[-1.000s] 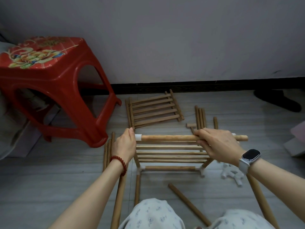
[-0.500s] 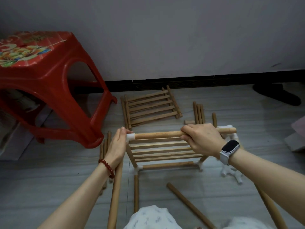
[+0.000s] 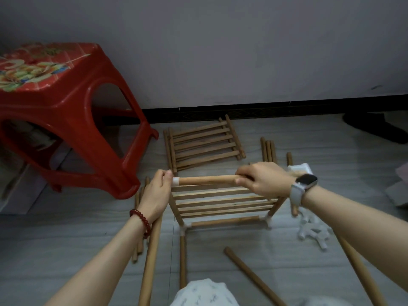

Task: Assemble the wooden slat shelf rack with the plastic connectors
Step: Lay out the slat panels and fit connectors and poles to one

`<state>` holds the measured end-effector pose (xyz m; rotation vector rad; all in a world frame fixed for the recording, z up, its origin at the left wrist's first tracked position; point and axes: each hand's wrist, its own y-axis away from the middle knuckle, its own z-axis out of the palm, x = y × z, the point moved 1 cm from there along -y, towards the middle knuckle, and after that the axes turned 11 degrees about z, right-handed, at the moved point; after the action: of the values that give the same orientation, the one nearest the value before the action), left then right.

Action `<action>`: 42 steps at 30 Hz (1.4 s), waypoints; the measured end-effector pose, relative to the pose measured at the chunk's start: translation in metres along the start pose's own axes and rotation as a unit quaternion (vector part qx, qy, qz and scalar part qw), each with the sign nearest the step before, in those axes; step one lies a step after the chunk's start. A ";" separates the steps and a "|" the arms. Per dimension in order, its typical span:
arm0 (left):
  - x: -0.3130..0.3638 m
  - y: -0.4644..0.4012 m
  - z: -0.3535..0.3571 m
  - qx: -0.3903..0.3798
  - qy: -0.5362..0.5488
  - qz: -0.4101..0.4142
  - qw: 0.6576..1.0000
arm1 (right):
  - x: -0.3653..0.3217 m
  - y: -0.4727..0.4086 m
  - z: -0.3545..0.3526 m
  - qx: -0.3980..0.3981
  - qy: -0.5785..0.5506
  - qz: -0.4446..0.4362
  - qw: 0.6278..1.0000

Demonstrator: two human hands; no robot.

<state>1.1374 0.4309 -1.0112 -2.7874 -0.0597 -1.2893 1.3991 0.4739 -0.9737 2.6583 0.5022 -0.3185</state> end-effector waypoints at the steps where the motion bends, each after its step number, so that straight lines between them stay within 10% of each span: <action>1: 0.003 -0.001 0.001 0.000 -0.012 0.008 1.000 | 0.004 0.006 0.007 0.075 0.043 -0.010 0.996; 8: 0.010 0.002 0.005 -0.027 -0.050 0.041 0.998 | 0.032 0.027 0.041 0.364 0.150 -0.049 0.918; 13: 0.008 0.004 0.005 -0.020 -0.062 0.061 0.996 | 0.030 0.024 0.028 0.307 0.126 -0.052 0.942; 18: 0.010 0.005 0.006 -0.036 -0.083 0.053 0.994 | 0.025 0.020 0.008 0.085 0.035 0.012 0.996; 23: 0.022 0.010 0.012 -0.076 -0.318 0.110 0.939 | 0.022 0.040 0.008 0.031 -0.040 0.015 0.999; 28: 0.091 0.014 0.056 -0.169 -0.250 0.298 0.905 | 0.065 0.058 0.005 0.327 -0.165 0.115 0.923; 31: 0.119 0.010 0.094 -0.233 -0.254 0.325 0.881 | 0.090 0.063 0.003 0.217 -0.255 0.297 0.894; 35: 0.129 0.003 0.124 -0.183 -0.302 0.359 0.864 | 0.092 0.065 -0.002 0.035 -0.340 0.325 0.882; 42: 0.117 -0.004 0.140 -0.135 -0.319 0.417 0.840 | 0.085 0.052 -0.002 0.045 -0.350 0.360 0.864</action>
<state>1.3191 0.4462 -1.0119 -2.7258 1.2210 -0.1542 1.4973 0.4558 -0.9779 2.3498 -0.7252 -1.0020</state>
